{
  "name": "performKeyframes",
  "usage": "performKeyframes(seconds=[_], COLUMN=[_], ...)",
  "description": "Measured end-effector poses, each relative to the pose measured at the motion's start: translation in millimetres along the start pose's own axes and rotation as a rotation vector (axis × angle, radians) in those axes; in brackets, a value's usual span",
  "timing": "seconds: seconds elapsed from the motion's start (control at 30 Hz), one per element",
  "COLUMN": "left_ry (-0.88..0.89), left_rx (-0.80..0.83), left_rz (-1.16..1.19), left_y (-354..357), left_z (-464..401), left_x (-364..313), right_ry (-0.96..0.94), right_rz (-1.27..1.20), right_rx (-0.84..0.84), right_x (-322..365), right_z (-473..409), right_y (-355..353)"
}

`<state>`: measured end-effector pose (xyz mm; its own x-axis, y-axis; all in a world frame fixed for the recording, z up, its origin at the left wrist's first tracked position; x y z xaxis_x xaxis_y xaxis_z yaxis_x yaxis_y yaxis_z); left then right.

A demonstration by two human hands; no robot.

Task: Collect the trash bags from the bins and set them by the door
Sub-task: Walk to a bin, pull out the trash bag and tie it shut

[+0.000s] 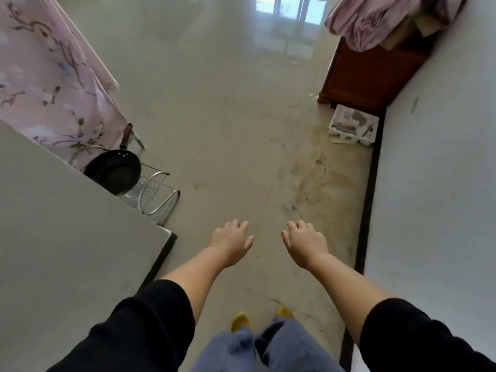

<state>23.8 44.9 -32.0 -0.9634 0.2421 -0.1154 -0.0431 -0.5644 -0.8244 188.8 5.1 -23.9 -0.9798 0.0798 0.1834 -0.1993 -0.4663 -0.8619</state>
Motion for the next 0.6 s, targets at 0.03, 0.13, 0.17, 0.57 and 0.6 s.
performKeyframes(seconds=[0.03,0.13,0.17,0.57,0.6], left_ry=[0.009,0.027,0.031,-0.018,-0.028], left_rx=[-0.003,-0.026,-0.032,-0.122,-0.126], left_rz=[-0.008,-0.039,-0.045,-0.005,0.017], left_y=[-4.2,-20.6,-29.0,-182.7,-195.4], left_z=[-5.5,-29.5,-40.1,-220.9,-236.1], left_x=[-0.2,-3.3,-6.1,-77.0,-82.3], right_ry=[-0.003,-0.011,-0.009,-0.069,-0.084], right_rz=[0.013,0.041,0.047,0.101,0.122], right_rx=[0.002,0.007,0.002,-0.04,-0.033], right_x=[-2.0,-14.0,-19.9,-121.1,-126.8], right_z=[-3.8,-23.5,-32.8,-214.9,-232.7], right_y=[-3.2,-16.8,-25.4,-177.6,-190.4])
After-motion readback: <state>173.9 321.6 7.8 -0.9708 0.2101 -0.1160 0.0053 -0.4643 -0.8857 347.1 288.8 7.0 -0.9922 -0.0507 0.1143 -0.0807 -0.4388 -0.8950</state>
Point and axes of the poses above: each hand's wrist, its own z-axis away from the middle knuckle, its own y-axis out of the palm, x = y × z, the point moved 6 cm from there along -z, towards the middle knuckle, and after that the axes turned 8 degrees about -y, right-handed, at the moved point
